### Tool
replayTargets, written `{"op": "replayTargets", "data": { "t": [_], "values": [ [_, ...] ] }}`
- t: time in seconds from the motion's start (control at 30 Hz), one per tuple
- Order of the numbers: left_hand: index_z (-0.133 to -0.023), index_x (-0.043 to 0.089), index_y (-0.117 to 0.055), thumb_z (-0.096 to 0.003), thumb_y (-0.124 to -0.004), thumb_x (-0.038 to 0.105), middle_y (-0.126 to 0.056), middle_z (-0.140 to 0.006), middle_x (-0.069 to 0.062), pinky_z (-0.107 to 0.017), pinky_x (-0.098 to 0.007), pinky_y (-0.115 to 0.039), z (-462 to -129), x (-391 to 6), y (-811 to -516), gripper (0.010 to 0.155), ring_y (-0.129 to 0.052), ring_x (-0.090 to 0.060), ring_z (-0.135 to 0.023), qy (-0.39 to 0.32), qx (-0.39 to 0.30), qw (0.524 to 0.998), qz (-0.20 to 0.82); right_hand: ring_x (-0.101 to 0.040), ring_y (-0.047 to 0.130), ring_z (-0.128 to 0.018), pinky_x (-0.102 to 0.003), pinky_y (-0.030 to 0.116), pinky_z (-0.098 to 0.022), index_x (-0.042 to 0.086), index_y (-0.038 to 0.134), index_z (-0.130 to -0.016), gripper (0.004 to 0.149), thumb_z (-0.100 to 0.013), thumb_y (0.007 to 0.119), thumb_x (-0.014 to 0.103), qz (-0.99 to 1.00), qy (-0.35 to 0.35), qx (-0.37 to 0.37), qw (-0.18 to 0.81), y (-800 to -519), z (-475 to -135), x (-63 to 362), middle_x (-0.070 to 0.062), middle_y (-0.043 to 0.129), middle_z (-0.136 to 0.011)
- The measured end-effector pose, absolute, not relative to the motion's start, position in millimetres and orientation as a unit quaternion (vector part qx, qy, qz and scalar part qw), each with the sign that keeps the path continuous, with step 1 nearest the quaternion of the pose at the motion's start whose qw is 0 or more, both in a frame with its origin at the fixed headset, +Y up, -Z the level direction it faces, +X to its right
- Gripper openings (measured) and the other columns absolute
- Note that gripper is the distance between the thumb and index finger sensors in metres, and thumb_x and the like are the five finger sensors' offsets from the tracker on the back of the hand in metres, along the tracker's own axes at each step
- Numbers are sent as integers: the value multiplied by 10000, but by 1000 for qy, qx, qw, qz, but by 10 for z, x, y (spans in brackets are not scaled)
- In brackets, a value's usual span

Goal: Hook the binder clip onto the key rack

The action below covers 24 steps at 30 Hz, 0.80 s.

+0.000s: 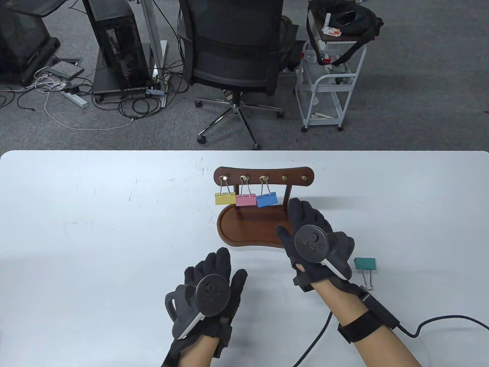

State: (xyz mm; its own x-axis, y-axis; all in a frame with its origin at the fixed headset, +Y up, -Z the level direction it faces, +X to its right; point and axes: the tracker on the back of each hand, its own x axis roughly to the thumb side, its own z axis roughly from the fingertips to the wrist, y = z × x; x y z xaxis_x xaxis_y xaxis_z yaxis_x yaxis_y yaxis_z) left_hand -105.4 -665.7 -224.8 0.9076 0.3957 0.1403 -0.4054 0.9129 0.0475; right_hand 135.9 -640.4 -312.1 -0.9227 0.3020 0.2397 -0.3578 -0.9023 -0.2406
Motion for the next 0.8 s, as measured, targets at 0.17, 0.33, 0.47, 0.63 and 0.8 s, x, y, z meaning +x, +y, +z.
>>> {"op": "replayTargets", "data": {
  "t": [0.17,0.33,0.47,0.63,0.8],
  "values": [
    [-1146,-21,-621,-598,-731,481,-732,-1088,-349,-686,-790,-496,-2247,-1050,-6659,751,-759,-632,-925,-65,38,976,205,-599,731,-888,-689,620,-610,9,559,-1129,785,-540,848,440,972,-136,105,158,-6452,-2988,1501,-325,673,-1086],
    [-1146,-20,-620,-598,-731,482,-732,-1088,-346,-686,-789,-496,-2246,-1046,-6664,752,-757,-633,-925,-66,38,976,204,-605,719,-894,-695,609,-614,11,556,-1132,787,-539,848,439,976,-127,99,148,-6532,-2908,1642,-331,660,-1093],
    [-1146,-22,-620,-599,-731,481,-730,-1088,-351,-685,-790,-495,-2245,-1048,-6666,751,-758,-634,-924,-66,37,976,203,-608,711,-899,-697,603,-617,12,558,-1132,785,-539,848,438,979,-116,87,143,-6623,-2868,1783,-332,655,-1095],
    [-1147,-21,-619,-598,-730,483,-732,-1088,-346,-685,-790,-496,-2244,-1038,-6670,753,-759,-632,-926,-67,36,977,201,-612,701,-904,-702,593,-621,13,558,-1132,782,-539,850,432,982,-104,68,145,-6714,-2854,1956,-336,646,-1100],
    [-1146,-21,-620,-598,-731,481,-733,-1087,-347,-685,-791,-496,-2247,-1035,-6672,752,-760,-633,-924,-66,34,977,201,-613,693,-909,-703,588,-624,15,558,-1133,782,-538,851,429,984,-93,53,142,-6795,-2848,2085,-335,645,-1101]
  ]
}}
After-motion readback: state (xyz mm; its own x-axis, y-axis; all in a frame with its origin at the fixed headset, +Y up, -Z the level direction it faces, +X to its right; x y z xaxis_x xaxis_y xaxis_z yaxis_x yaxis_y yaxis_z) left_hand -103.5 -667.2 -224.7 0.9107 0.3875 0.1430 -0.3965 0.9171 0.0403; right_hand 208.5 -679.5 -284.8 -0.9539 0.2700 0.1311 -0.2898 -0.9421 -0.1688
